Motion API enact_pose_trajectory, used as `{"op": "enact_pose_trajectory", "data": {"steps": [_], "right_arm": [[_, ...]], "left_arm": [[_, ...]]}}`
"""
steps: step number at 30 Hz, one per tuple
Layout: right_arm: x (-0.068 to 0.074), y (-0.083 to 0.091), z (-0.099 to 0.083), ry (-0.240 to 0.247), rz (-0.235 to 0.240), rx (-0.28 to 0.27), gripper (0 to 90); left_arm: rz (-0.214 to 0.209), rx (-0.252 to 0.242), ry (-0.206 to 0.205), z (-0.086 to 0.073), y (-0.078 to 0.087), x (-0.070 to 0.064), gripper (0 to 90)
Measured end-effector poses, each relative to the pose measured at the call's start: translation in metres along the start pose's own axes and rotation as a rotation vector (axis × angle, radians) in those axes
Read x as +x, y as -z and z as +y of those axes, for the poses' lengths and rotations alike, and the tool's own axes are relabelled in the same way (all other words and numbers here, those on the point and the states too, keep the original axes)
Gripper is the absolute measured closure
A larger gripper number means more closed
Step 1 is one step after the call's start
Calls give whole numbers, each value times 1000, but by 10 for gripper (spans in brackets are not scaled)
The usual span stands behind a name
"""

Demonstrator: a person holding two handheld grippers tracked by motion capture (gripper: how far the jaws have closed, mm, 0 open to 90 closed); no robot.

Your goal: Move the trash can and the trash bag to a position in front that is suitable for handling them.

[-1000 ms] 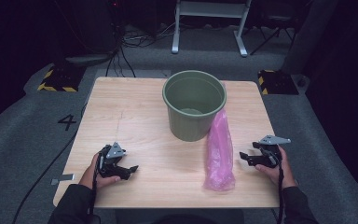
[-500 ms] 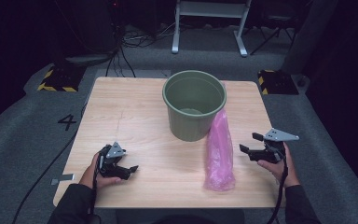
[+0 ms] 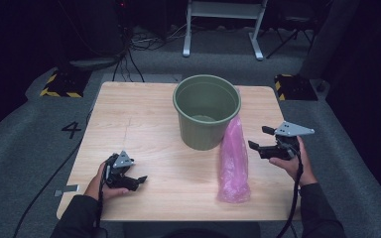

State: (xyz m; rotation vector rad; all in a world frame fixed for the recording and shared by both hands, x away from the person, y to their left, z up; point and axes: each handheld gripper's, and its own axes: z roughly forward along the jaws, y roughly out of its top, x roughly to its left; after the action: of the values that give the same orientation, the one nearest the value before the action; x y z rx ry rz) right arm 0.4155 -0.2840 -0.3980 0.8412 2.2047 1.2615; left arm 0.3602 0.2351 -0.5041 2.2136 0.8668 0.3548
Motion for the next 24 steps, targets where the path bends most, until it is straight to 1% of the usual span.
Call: {"op": "enact_pose_trajectory", "data": {"steps": [2,4,8,10,12,14,16,17,18,24], "right_arm": [[0,-1,5,-5,1,-13,197],[0,-2,11,5,2,-22,197],[1,-3,19,9,5,-39,197],[2,-4,24,13,14,-51,196],[2,-4,25,15,19,-51,192],[6,-5,31,32,24,-47,193],[7,-6,34,27,41,-57,195],[7,-6,34,27,41,-57,195],[9,-7,37,39,37,-57,199],[12,-10,46,47,52,-64,200]], "left_arm": [[1,0,0,0,0,0,151],[0,0,0,0,0,0,151],[0,0,-1,0,0,0,151],[-1,0,-1,0,0,0,151],[-1,0,-1,0,0,0,151],[-1,0,-1,0,0,0,151],[-1,0,-2,0,0,0,151],[-1,0,-2,0,0,0,152],[-1,0,-1,0,0,0,151],[-1,0,-1,0,0,0,151]]}}
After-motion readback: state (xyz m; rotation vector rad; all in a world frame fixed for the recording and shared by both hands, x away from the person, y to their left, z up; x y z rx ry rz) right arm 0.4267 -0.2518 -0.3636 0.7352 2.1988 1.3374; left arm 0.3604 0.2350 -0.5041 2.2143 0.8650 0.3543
